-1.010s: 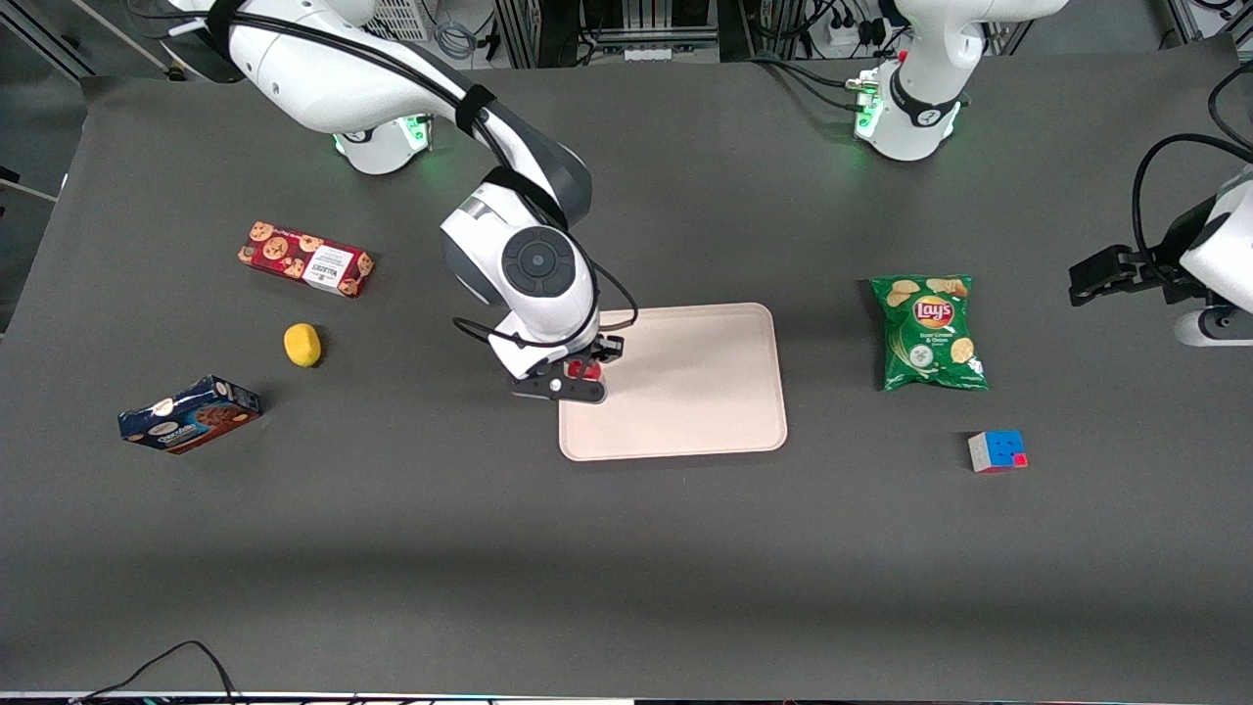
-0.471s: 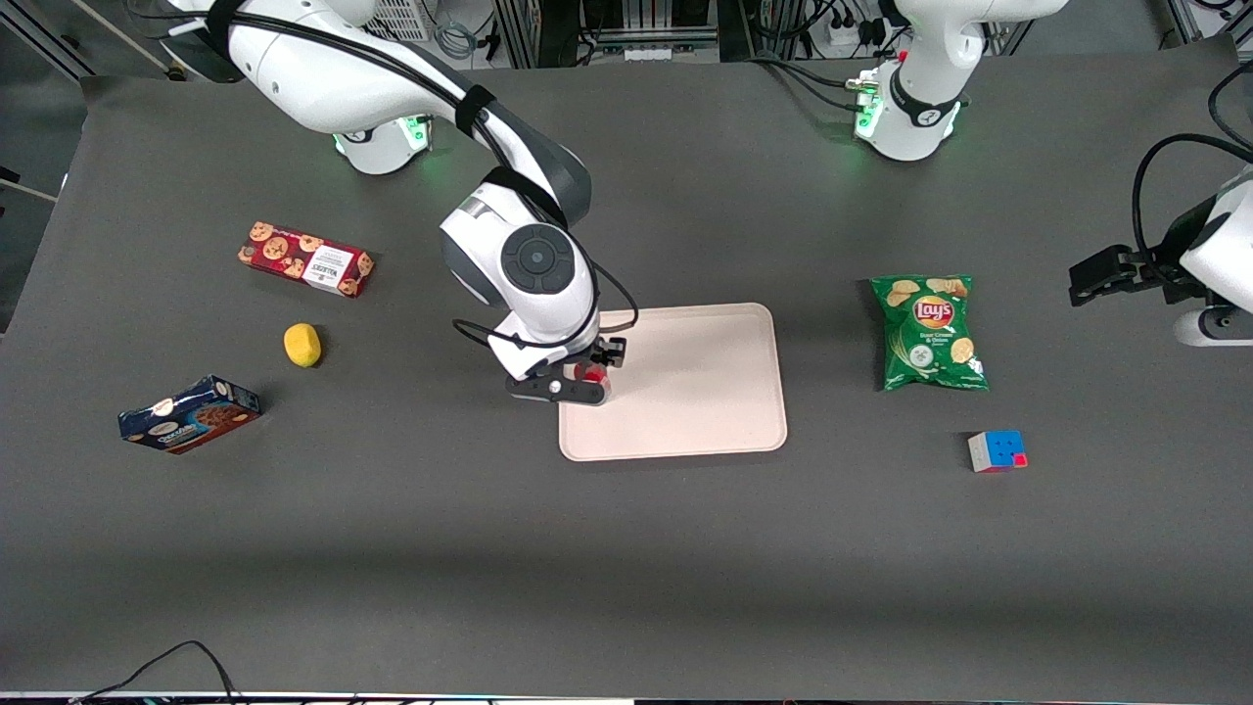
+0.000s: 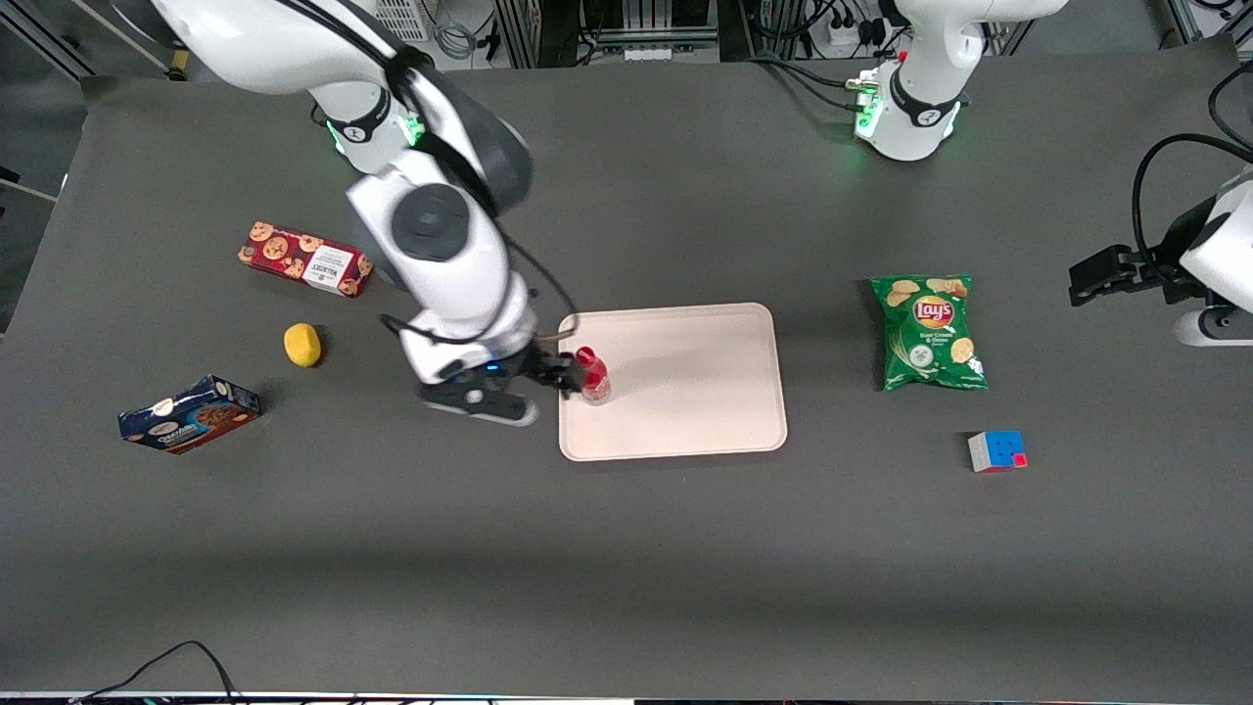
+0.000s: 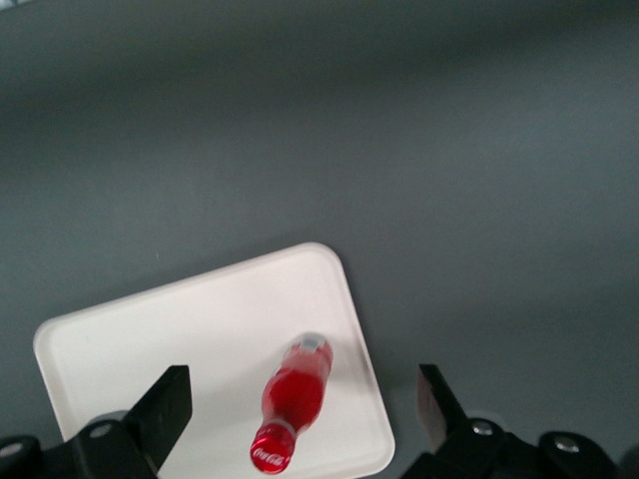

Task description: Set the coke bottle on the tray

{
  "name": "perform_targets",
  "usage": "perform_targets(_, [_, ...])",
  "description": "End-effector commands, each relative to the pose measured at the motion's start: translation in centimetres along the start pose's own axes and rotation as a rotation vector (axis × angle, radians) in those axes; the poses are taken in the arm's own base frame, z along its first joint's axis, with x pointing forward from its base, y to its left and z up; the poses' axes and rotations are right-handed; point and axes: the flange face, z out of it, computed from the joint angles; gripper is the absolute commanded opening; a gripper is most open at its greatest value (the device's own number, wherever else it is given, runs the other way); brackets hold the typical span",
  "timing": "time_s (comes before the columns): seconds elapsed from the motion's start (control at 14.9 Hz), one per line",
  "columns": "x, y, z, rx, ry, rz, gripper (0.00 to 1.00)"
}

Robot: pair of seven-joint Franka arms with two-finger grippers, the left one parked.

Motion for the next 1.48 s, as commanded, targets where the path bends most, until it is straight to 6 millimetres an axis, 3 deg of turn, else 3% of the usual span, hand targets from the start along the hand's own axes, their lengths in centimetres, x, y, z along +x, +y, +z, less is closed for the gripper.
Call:
perform_targets(0.0, [3.6, 6.3, -6.5, 0.035, -0.001, -0.016, 1.0])
perform_targets(0.13, [5.6, 10.8, -9.4, 0.022, -0.024, -0.083, 1.0])
perform_targets(0.34, [8.9, 19.2, -12.8, -0.029, -0.029, -0.189, 1.0])
perform_targets(0.67, [10.4, 29.8, -16.6, -0.051, -0.1, -0.179, 1.0])
perform_targets(0.81, [10.5, 32.8, -17.3, -0.052, -0.124, -0.202, 1.0])
perform_targets(1.14, [7.1, 36.2, -15.8, -0.041, -0.131, -0.157, 1.0])
perform_targets(1.41, [6.5, 35.8, -15.2, -0.039, -0.104, -0.164, 1.0])
